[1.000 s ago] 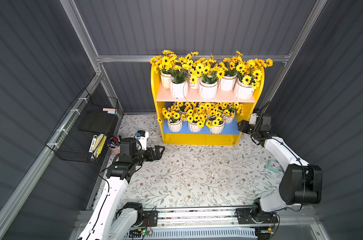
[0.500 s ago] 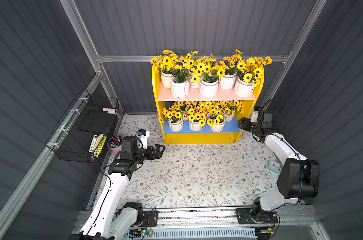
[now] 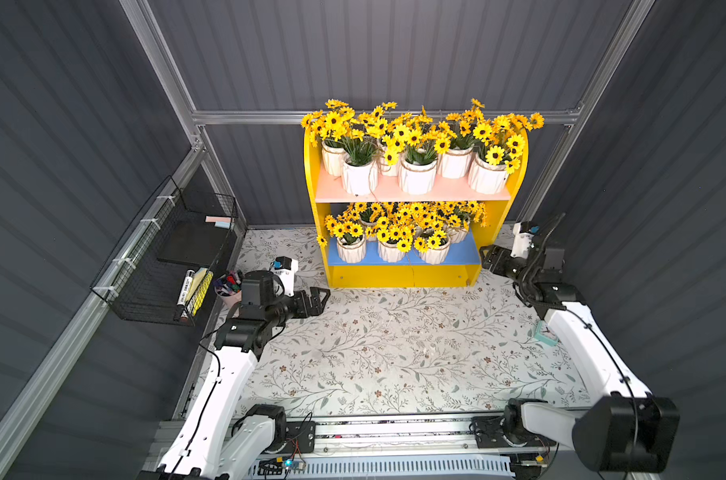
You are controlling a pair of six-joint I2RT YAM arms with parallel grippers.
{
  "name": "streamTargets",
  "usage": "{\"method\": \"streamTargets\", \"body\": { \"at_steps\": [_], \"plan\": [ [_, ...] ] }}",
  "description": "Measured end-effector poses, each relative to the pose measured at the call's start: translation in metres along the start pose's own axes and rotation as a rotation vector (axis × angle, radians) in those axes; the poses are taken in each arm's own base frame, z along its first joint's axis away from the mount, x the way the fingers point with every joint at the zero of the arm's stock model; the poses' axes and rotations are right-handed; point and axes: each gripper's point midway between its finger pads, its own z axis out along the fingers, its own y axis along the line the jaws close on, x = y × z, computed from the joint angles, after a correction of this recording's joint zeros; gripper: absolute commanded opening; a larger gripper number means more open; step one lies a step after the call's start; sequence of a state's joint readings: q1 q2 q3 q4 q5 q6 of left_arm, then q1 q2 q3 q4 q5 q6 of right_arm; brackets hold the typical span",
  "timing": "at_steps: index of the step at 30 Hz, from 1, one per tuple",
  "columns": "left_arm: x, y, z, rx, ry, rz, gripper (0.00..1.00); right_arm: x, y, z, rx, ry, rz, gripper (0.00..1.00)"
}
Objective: Take the sunflower pots off the shelves
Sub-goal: Adjust the shelf at the center of the board, then pick up the sunflower pot from the shelf.
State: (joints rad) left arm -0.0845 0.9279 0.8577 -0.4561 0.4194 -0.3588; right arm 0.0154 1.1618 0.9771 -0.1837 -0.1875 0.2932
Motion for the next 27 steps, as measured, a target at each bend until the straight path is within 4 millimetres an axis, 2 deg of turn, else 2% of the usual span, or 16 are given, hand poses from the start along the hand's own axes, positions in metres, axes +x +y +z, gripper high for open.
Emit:
{"method": "streamTargets", "body": {
  "at_steps": [3, 4, 5, 6, 7, 8, 10, 13, 18, 20, 21, 22, 24, 26, 27],
  "plan": [
    [-0.003, -0.004, -0.002, 0.015, -0.007, 0.007, 1.0, 0.014, 0.063, -0.024, -0.125, -0.005, -0.123, 0.76],
    [-0.004, -0.006, -0.003, 0.021, -0.01, 0.01, 0.99, 0.017, 0.083, -0.033, -0.172, -0.014, -0.165, 0.72],
    [-0.005, -0.007, -0.004, 0.026, -0.013, 0.011, 0.99, 0.018, 0.099, -0.043, -0.215, -0.027, -0.199, 0.69],
    [-0.005, -0.008, -0.004, 0.032, -0.015, 0.013, 0.99, 0.019, 0.11, -0.051, -0.243, -0.042, -0.223, 0.71],
    [-0.006, -0.01, -0.005, 0.039, -0.018, 0.015, 0.99, 0.017, 0.12, -0.06, -0.271, -0.064, -0.246, 0.8],
    [-0.006, -0.011, -0.006, 0.044, -0.02, 0.017, 0.99, 0.015, 0.129, -0.069, -0.3, -0.088, -0.256, 0.97],
    [-0.009, -0.014, -0.006, 0.056, -0.026, 0.022, 0.99, 0.005, 0.138, -0.078, -0.336, -0.137, -0.245, 0.99],
    [-0.017, -0.02, -0.01, 0.077, -0.046, 0.034, 0.99, -0.005, 0.15, -0.081, -0.391, -0.177, -0.2, 0.99],
    [-0.037, -0.032, -0.017, 0.108, -0.101, 0.065, 0.99, -0.004, 0.172, -0.08, -0.533, -0.184, -0.137, 0.99],
    [-0.042, -0.035, -0.019, 0.115, -0.114, 0.072, 0.99, -0.002, 0.179, -0.082, -0.588, -0.194, -0.136, 0.76],
    [-0.045, -0.036, -0.02, 0.116, -0.121, 0.075, 1.0, -0.001, 0.181, -0.083, -0.604, -0.193, -0.138, 0.72],
    [-0.047, -0.036, -0.019, 0.118, -0.126, 0.078, 0.99, -0.002, 0.184, -0.083, -0.611, -0.186, -0.14, 0.72],
    [-0.051, -0.038, -0.019, 0.122, -0.137, 0.083, 0.99, -0.008, 0.191, -0.084, -0.616, -0.175, -0.16, 0.84],
    [-0.057, -0.039, -0.018, 0.125, -0.149, 0.087, 0.99, -0.021, 0.205, -0.089, -0.606, -0.195, -0.196, 0.85],
    [-0.059, -0.039, -0.017, 0.126, -0.151, 0.087, 0.99, -0.028, 0.217, -0.095, -0.607, -0.215, -0.225, 0.89]
  ]
}}
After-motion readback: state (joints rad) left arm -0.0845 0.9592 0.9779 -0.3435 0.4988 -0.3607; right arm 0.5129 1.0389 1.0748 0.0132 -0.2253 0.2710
